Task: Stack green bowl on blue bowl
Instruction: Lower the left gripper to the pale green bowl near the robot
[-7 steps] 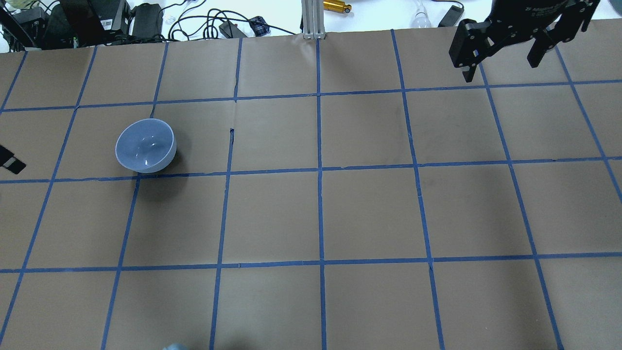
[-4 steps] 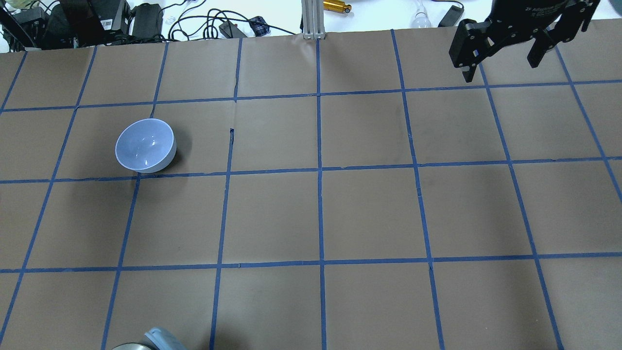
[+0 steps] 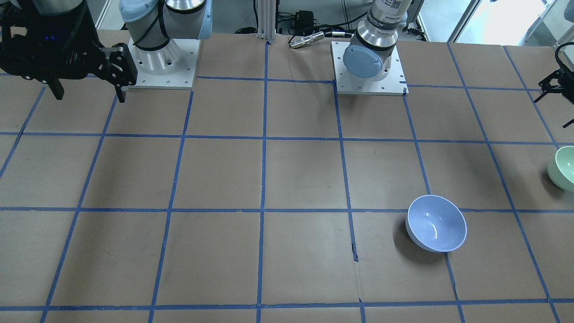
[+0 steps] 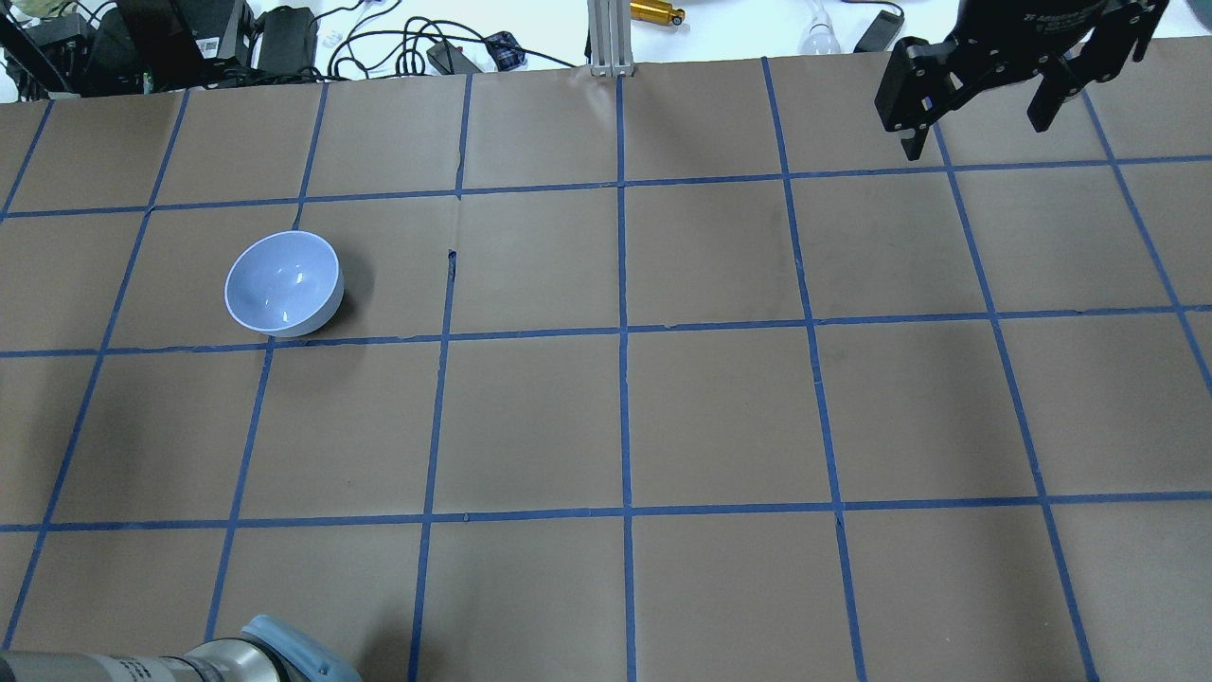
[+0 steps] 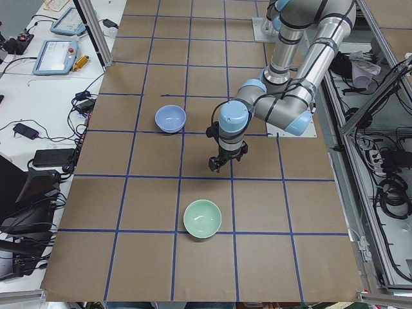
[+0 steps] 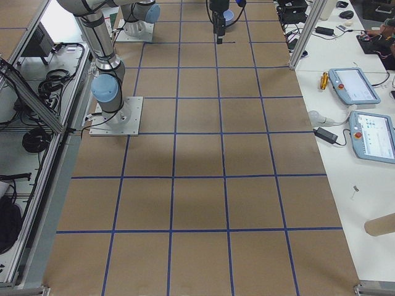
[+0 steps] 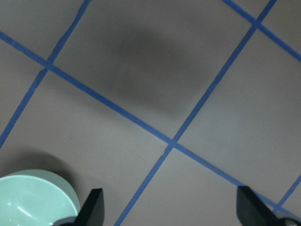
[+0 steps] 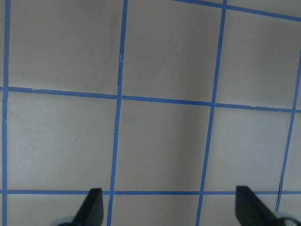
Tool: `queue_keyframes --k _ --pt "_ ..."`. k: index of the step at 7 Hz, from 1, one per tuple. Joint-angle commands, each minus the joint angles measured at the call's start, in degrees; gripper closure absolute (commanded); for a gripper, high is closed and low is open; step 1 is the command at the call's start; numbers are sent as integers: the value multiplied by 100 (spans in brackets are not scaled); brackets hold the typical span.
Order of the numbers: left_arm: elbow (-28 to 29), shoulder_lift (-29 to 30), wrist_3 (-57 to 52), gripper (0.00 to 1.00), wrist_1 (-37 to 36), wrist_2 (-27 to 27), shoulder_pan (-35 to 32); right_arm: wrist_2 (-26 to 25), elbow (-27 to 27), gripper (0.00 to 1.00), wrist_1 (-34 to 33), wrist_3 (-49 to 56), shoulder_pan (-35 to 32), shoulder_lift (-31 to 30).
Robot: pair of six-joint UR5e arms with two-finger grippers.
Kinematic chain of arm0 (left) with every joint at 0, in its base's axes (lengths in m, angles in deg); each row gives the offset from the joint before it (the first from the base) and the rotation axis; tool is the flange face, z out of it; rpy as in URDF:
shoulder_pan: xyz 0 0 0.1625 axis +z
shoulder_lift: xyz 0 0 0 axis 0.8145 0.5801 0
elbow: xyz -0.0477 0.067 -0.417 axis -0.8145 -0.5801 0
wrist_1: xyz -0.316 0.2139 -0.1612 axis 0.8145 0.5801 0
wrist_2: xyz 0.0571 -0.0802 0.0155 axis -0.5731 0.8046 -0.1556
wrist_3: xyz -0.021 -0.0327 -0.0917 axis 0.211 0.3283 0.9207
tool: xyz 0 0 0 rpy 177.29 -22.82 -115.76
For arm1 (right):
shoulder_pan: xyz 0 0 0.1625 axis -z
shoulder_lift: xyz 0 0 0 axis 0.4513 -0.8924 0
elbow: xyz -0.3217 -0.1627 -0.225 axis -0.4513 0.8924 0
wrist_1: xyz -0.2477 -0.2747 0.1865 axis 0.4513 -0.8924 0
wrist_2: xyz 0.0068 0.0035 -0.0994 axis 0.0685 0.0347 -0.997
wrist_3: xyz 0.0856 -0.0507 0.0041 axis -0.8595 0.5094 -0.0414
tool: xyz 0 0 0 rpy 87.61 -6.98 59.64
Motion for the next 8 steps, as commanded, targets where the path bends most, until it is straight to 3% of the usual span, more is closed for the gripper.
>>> queue_keyframes --k 1,5,8 --pt "65 527 -1063 0 -762 40 342 0 0 0 0 0 0 0" --pt "1118 1819 -2076 0 -960 453 449 0 0 0 0 0 0 0" --pt "1190 2383 -2708 0 -1223 453 493 0 0 0 0 0 0 0"
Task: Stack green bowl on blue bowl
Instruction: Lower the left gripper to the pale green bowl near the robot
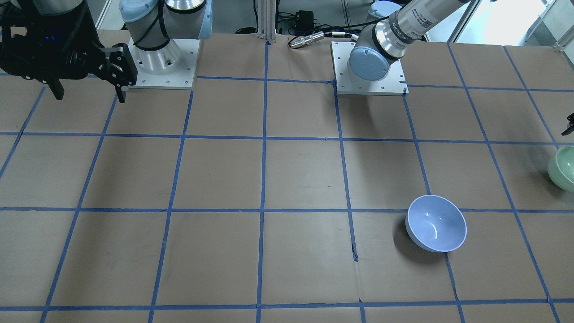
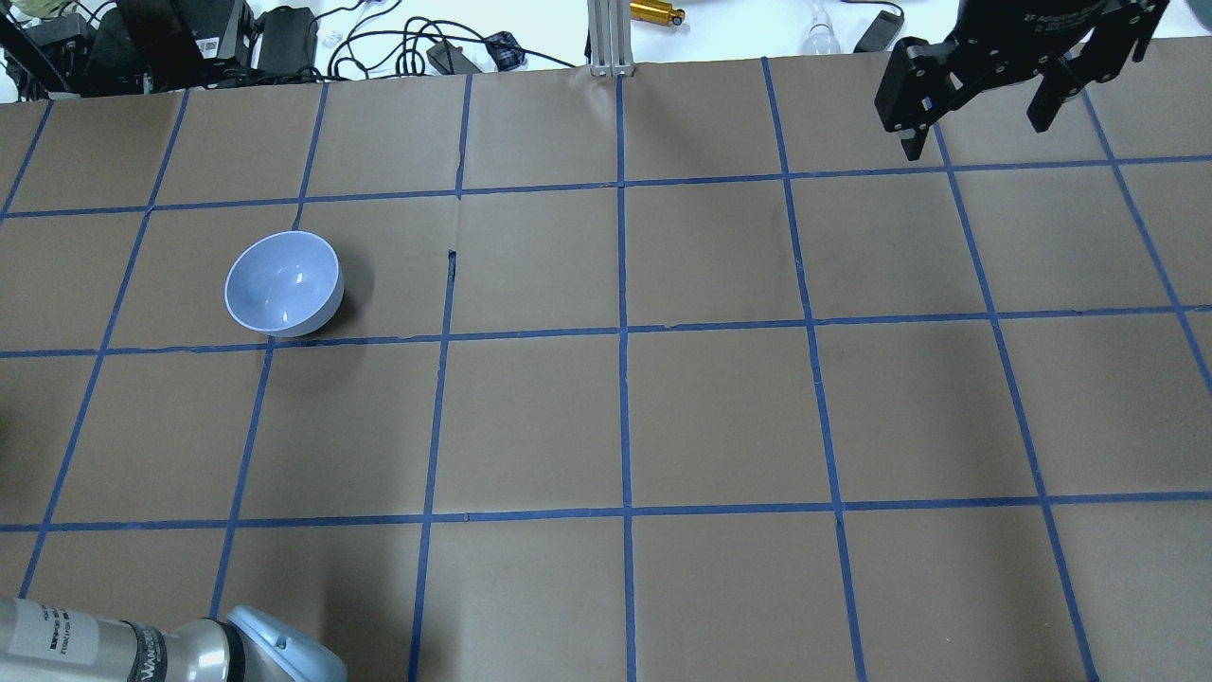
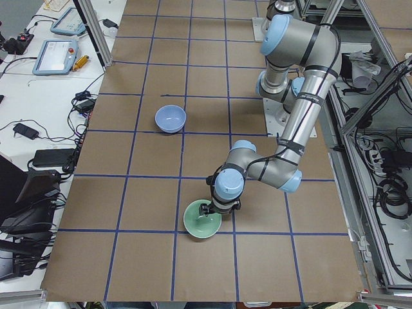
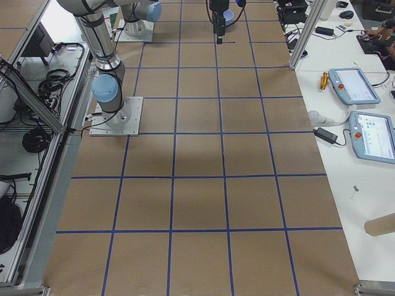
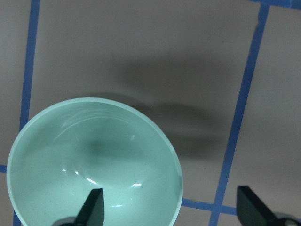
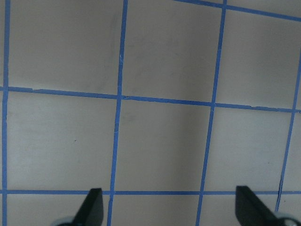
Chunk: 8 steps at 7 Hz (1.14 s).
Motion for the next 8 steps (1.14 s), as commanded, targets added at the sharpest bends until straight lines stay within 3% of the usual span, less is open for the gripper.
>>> queue_keyframes --k 1,3,4,8 --pt "22 247 -308 0 -85 -10 11 0 0 0 0 0 0 0" --pt "5 335 -344 0 -85 -45 115 0 0 0 0 0 0 0" --pt "13 370 -344 5 -85 -45 133 0 0 0 0 0 0 0" --pt "-48 318 -388 37 -234 -54 134 0 0 0 0 0 0 0"
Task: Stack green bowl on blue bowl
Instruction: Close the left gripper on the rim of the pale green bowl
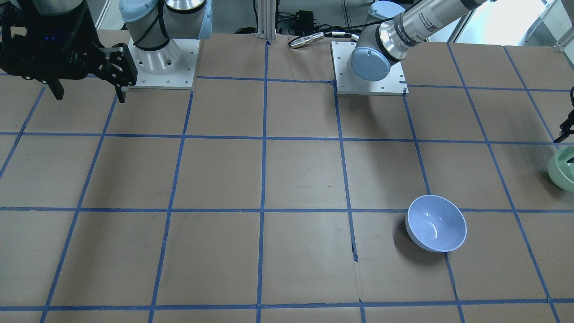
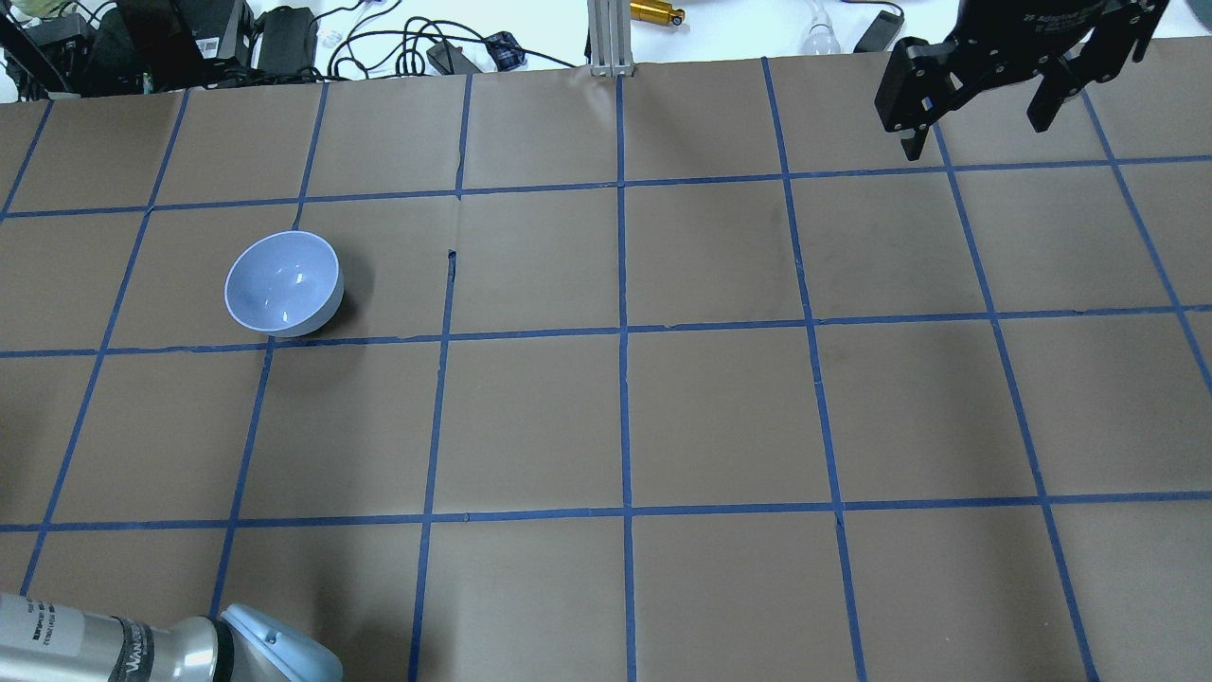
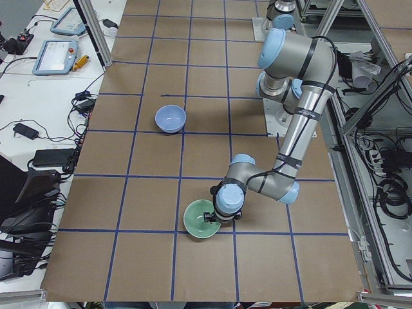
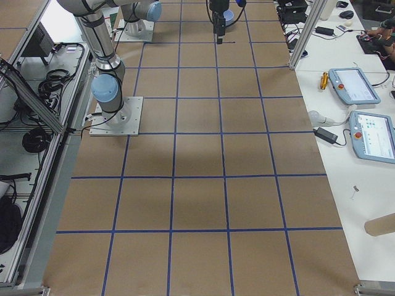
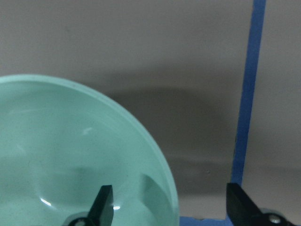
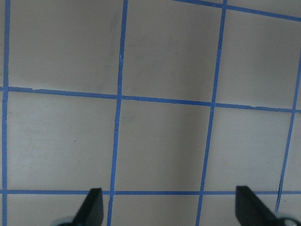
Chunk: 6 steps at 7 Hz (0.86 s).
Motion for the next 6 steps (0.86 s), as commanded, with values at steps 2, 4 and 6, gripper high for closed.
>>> queue_keyframes --k 2,4,6 --pt "-44 -8 -8 62 -19 -15 -7 0 0 0 0 0 0 0" --pt "-44 -86 -8 75 -11 -24 -7 0 0 0 0 0 0 0" --pt "-44 -87 -8 100 -10 -16 -7 0 0 0 0 0 0 0"
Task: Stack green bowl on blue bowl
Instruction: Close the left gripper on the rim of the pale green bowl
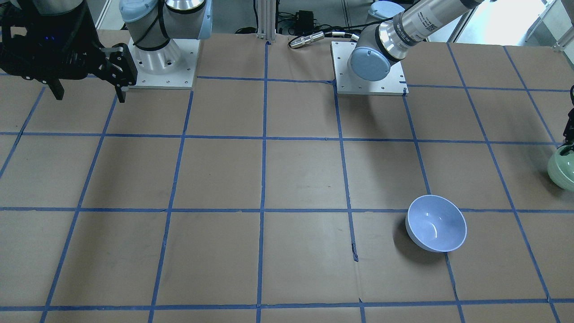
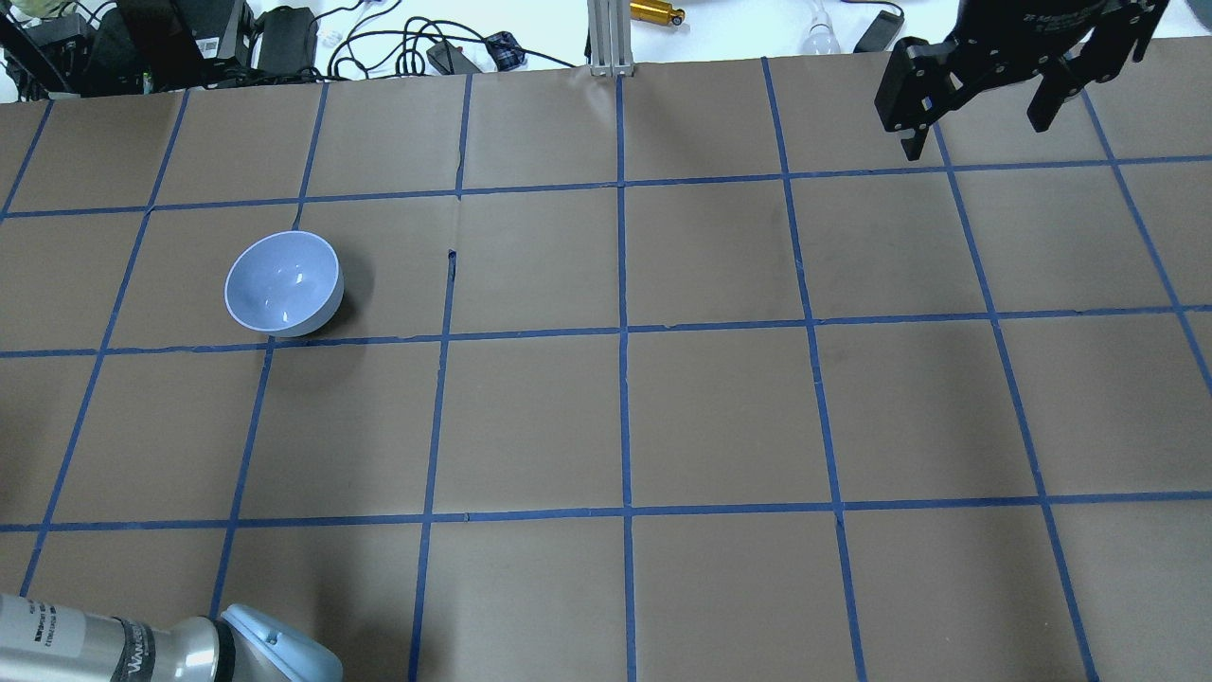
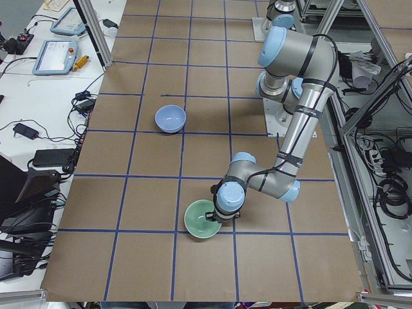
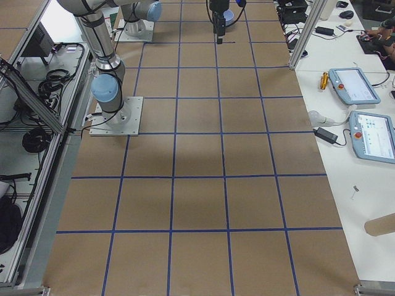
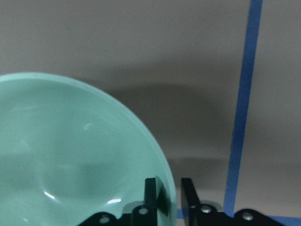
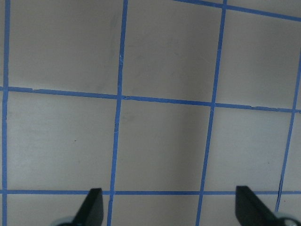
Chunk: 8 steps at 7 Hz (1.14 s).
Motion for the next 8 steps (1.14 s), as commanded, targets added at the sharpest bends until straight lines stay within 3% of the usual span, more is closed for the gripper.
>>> queue_keyframes --k 1,8 --pt "-1 16 0 100 3 13 0 0 0 0 0 0 0 0" --pt "-1 16 -184 100 -15 13 0 0 0 0 0 0 0 0"
